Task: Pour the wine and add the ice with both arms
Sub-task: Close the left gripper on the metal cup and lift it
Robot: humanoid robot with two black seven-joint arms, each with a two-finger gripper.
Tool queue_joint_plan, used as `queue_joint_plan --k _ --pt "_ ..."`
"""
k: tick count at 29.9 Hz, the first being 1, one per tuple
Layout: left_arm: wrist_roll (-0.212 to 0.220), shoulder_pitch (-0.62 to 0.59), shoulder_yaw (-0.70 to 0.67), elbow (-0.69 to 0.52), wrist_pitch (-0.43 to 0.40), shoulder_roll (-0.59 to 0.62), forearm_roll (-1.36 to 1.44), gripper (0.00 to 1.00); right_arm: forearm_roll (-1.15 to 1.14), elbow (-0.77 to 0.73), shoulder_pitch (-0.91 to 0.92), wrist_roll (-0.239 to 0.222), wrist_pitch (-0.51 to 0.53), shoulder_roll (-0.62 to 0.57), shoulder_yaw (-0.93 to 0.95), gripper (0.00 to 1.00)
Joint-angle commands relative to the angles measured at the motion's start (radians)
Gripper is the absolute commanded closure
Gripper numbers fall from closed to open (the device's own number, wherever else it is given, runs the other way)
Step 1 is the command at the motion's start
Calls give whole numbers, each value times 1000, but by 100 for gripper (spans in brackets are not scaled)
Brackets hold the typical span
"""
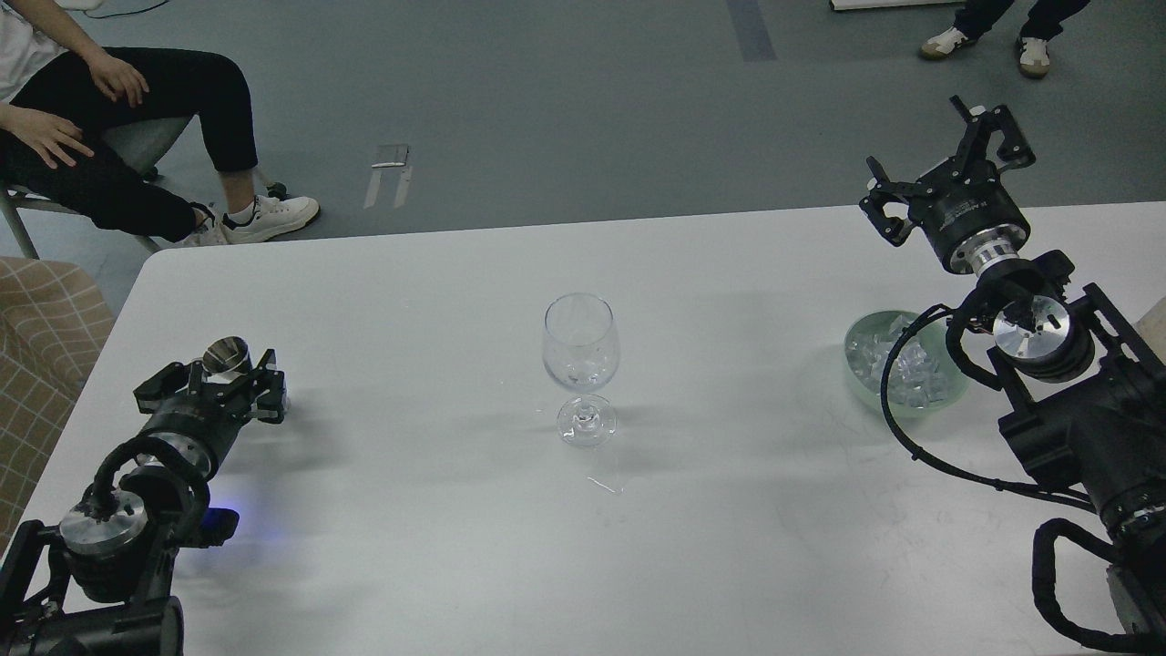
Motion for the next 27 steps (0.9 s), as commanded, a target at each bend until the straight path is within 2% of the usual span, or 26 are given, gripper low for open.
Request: queue_joint_plan --k 1,16,23,27 --pt "-1 2 1 5 -2 -2 0 42 0 0 0 0 0 0 0 0" --pt "0 -7 1 74 -33 -8 1 43 0 -2 0 0 0 0 0 0" --pt "3 -3 1 75 -85 -11 0 52 0 -3 0 0 0 0 0 0" --pt "3 -6 1 75 -86 -11 0 52 0 -6 0 0 0 0 0 0"
